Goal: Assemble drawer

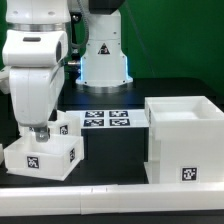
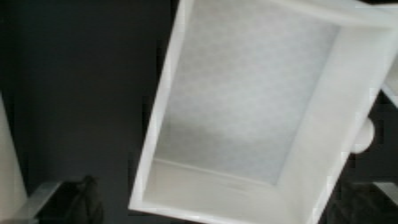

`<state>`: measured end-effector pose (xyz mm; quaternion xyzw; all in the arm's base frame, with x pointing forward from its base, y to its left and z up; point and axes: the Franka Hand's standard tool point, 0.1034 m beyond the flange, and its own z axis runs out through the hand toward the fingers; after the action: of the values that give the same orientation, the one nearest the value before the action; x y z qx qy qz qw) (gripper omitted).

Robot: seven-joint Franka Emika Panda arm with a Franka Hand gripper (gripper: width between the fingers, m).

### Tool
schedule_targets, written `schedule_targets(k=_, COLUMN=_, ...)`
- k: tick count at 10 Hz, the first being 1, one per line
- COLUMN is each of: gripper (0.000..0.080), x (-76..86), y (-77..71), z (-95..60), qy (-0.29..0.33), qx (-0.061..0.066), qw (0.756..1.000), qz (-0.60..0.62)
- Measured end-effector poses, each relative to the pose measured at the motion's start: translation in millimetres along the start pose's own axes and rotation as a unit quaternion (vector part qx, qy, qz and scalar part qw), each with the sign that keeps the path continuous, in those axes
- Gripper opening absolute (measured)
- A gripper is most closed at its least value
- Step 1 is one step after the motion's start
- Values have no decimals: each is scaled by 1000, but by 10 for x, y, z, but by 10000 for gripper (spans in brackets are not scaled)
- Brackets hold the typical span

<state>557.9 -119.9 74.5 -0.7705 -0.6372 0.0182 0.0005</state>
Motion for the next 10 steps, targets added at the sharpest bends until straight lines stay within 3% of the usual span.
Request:
schedule_targets(k=1, gripper=649, x=-45, y=3, z=-38, qy=13, qx=-28, qw=995, qz=94)
schedule_targets(k=2, gripper=649, x=-27, y=-87, z=-24, qy=23, qx=-41, qw=982, qz=184)
schedule_targets(k=3, gripper=649, x=33, y=-154, z=18, qy=29, qx=-31, qw=958, qz=285)
schedule_targets(k=4, gripper=649, x=46, y=-171, z=22, qy=24, qx=-5, qw=944, qz=328)
schedule_targets(k=5, gripper=649, x=63, y=-134, z=12, qy=31, qx=-9, qw=933, qz=358)
schedule_targets(k=7, gripper=649, x=95, y=-143, z=19, qy=37, qx=-3, qw=912, qz=408)
schedule_targets(k=8, gripper=649, x=125, y=-128, z=11, qy=43, qx=-2, qw=877, qz=478)
schedule_targets(k=10, gripper=649, x=258, y=-139, z=53, qy=60, qx=-12, qw=781, qz=622)
